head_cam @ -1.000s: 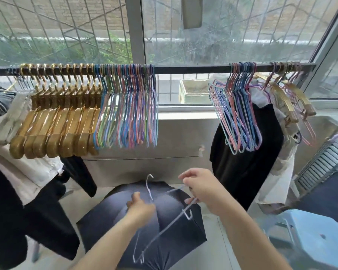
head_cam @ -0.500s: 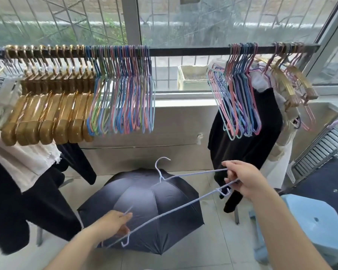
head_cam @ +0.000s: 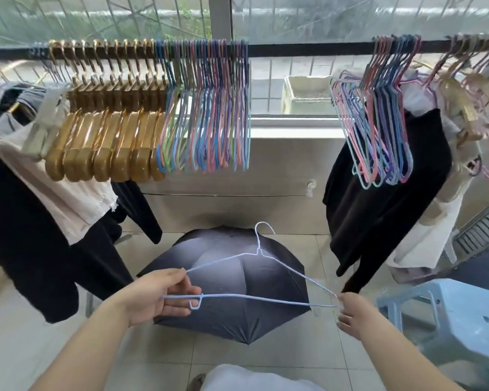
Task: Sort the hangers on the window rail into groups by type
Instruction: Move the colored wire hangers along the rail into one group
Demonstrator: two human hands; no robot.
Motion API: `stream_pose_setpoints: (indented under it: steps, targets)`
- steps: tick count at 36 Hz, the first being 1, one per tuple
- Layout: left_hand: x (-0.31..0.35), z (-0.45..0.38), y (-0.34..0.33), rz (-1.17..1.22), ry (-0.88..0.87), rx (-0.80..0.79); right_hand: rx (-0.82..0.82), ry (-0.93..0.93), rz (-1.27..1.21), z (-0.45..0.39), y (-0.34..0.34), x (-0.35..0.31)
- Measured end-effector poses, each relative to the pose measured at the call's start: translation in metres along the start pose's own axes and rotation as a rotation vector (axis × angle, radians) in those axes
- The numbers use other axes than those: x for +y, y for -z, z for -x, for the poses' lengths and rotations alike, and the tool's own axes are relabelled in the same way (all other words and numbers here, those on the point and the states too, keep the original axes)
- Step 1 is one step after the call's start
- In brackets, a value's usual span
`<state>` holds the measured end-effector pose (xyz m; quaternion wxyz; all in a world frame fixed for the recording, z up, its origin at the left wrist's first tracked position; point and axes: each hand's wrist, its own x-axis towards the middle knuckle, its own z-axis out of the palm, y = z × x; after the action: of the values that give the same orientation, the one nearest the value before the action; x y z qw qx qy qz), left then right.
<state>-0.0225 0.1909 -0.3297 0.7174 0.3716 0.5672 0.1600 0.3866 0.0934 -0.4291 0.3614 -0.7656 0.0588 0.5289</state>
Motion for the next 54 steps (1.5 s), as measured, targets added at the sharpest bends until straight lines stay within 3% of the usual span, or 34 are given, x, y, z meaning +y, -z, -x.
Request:
stream_pose_setpoints:
  steps: [3, 7, 10, 13, 18, 26, 32, 39, 44, 54]
  targets:
    - [0.005, 0.000, -0.023, -0.130, -0.057, 0.112, -0.088, -0.006, 0.062, 0.022, -0.023, 0.021]
    - [-0.007, -0.014, -0.081, -0.469, -0.228, 0.325, -0.387, -0.032, 0.113, 0.065, -0.067, 0.029]
    - [-0.038, -0.023, -0.135, -0.922, -0.383, 0.323, -0.604, 0.028, 0.125, 0.100, -0.096, 0.022]
    - [-0.047, -0.018, -0.166, -0.917, -0.412, 0.310, -0.716, 0.043, 0.088, 0.126, -0.116, 0.010]
    - [-0.041, -0.022, -0.166, -1.049, -0.516, 0.194, -0.591, 0.197, 0.022, 0.117, -0.118, 0.000]
    - [-0.033, -0.018, -0.174, -0.775, -0.557, 0.001, -0.397, 0.383, 0.090, 0.104, -0.103, -0.018]
    - [-0.023, -0.017, -0.158, -0.758, -0.499, 0.161, -0.340, 0.466, 0.077, 0.108, -0.079, -0.043]
    - [0.009, -0.014, -0.146, -0.700, -0.472, 0.164, -0.055, 0.858, 0.235, 0.136, -0.050, -0.100]
    - [0.054, -0.013, -0.135, -0.703, -0.559, 0.211, 0.098, 1.067, 0.271, 0.166, -0.024, -0.147]
    - [0.129, 0.013, -0.119, -0.705, -0.705, 0.315, 0.272, 1.194, 0.264, 0.187, -0.016, -0.241]
